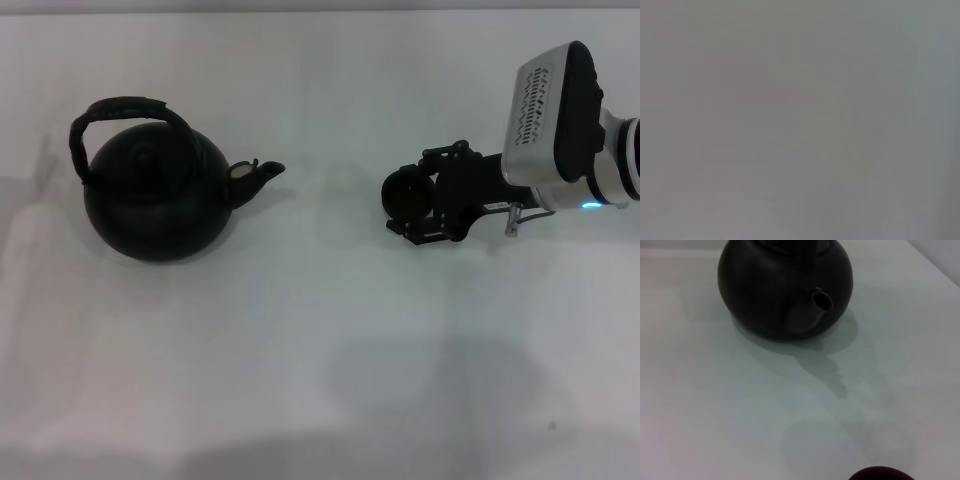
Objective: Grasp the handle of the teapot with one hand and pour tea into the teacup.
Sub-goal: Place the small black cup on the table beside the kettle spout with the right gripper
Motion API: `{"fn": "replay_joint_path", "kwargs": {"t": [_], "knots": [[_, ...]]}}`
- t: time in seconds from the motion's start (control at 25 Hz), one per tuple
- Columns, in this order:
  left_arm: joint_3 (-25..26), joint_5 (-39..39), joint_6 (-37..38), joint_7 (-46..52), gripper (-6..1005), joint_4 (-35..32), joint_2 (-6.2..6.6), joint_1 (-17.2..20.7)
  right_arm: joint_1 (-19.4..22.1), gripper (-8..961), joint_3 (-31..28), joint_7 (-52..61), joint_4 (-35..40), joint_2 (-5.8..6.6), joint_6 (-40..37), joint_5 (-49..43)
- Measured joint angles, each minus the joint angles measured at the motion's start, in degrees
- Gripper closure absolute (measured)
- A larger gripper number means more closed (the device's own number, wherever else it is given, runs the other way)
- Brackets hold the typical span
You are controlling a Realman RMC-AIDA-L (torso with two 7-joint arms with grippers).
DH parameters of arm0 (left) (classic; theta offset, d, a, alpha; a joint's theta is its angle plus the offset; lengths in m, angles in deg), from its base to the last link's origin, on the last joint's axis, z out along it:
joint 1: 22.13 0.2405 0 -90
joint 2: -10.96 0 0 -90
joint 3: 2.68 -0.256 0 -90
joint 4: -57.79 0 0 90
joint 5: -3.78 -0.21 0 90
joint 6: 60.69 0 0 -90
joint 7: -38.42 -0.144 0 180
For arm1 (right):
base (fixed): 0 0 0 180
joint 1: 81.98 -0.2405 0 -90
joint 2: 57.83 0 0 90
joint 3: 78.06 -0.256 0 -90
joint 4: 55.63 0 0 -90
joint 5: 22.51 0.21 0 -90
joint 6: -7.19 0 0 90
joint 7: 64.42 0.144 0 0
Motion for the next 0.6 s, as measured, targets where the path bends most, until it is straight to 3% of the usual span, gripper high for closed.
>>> {"fn": "replay_joint_path", "kwargs": {"t": [0.6], "knots": [[0.0, 0.0, 0.0, 0.0, 127, 0.0, -0.08, -0.1, 0.1, 226, 0.0, -0.5, -2.9, 0.13, -0.2, 1.6]]}}
